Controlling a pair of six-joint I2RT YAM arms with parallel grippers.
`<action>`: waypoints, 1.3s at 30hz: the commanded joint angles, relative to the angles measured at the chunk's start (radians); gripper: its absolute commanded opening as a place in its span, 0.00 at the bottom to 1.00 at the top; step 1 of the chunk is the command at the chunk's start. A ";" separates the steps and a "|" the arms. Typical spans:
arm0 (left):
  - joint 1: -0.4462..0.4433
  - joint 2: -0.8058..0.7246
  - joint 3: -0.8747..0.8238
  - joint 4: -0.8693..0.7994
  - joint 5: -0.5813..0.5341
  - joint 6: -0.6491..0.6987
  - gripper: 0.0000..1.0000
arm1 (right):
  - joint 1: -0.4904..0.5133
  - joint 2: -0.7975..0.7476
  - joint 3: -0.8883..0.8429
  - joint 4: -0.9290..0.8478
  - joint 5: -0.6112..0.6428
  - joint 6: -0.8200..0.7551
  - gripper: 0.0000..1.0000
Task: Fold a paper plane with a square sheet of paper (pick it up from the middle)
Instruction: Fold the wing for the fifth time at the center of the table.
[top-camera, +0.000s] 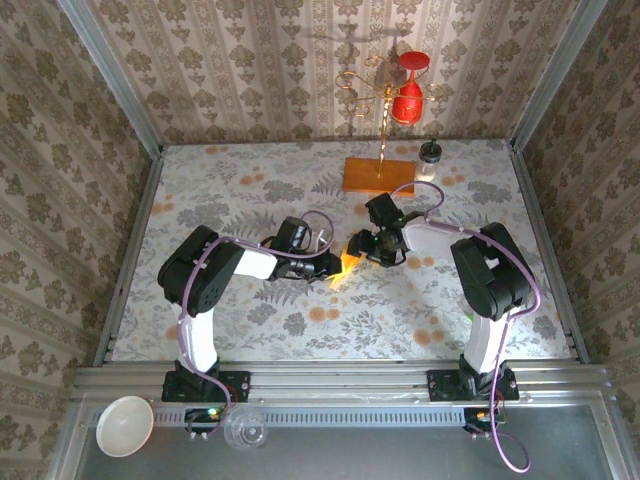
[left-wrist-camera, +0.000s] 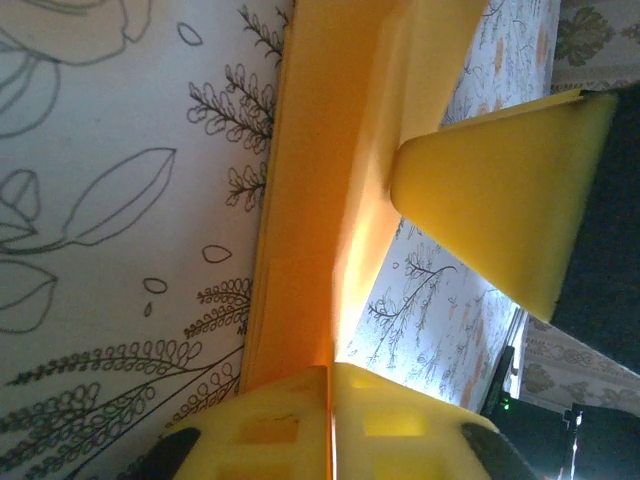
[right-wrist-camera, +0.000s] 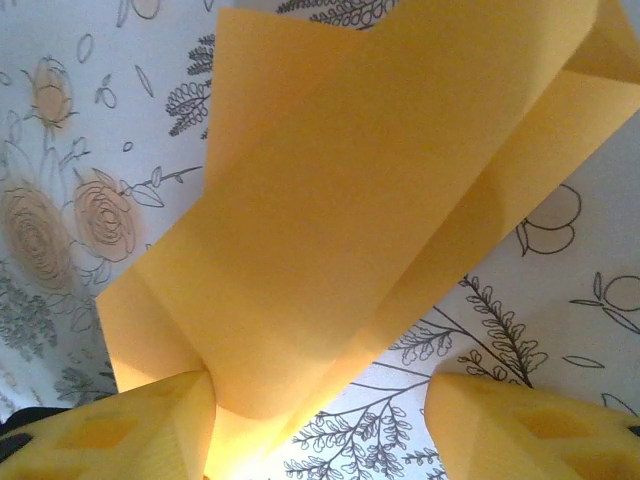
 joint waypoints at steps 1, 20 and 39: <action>0.009 0.000 -0.001 -0.002 -0.001 0.004 0.17 | 0.013 0.109 -0.005 -0.075 0.123 0.009 0.62; 0.015 -0.164 -0.031 -0.197 -0.106 0.073 0.35 | 0.019 0.153 0.018 -0.113 0.133 0.021 0.59; -0.061 -0.148 0.030 -0.396 -0.241 0.161 0.32 | 0.017 0.155 0.005 -0.104 0.122 0.032 0.57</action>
